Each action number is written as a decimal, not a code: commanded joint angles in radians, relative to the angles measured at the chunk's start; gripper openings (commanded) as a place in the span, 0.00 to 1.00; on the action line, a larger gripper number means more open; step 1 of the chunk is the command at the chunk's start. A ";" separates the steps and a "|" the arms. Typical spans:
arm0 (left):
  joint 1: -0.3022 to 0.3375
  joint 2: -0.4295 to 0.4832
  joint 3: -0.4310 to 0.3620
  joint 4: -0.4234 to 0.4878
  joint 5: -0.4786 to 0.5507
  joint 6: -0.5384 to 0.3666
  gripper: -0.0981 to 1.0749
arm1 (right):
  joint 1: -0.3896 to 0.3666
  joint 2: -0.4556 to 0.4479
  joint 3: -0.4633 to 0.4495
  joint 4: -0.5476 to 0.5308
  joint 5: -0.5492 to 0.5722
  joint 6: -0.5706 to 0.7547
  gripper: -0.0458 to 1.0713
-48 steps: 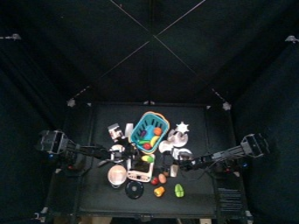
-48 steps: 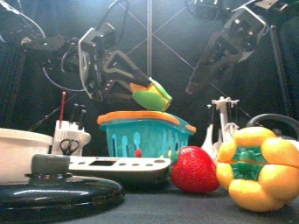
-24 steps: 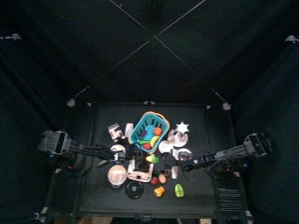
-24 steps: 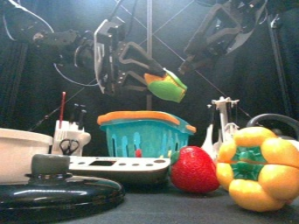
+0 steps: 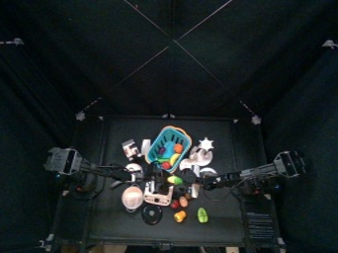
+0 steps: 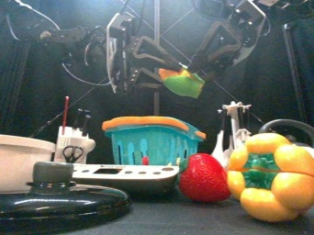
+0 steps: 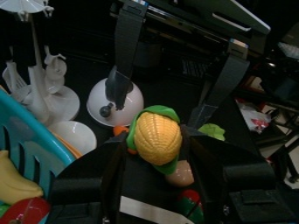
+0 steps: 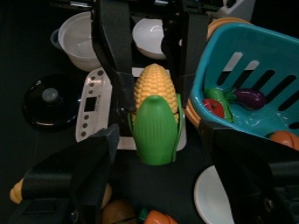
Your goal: Remove corn husk
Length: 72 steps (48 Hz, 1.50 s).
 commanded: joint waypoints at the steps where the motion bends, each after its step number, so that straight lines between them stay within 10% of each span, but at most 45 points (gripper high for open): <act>1: -0.002 -0.006 -0.025 0.002 -0.011 0.000 0.58 | -0.003 -0.011 -0.025 -0.002 -0.006 0.000 0.83; 28: 0.009 -0.006 -0.002 0.000 -0.011 0.000 0.58 | -0.006 -0.028 -0.017 0.003 -0.006 -0.002 0.41; 72: 0.014 -0.014 0.021 -0.002 -0.011 0.000 0.58 | 0.000 -0.086 0.028 0.020 -0.006 0.000 0.28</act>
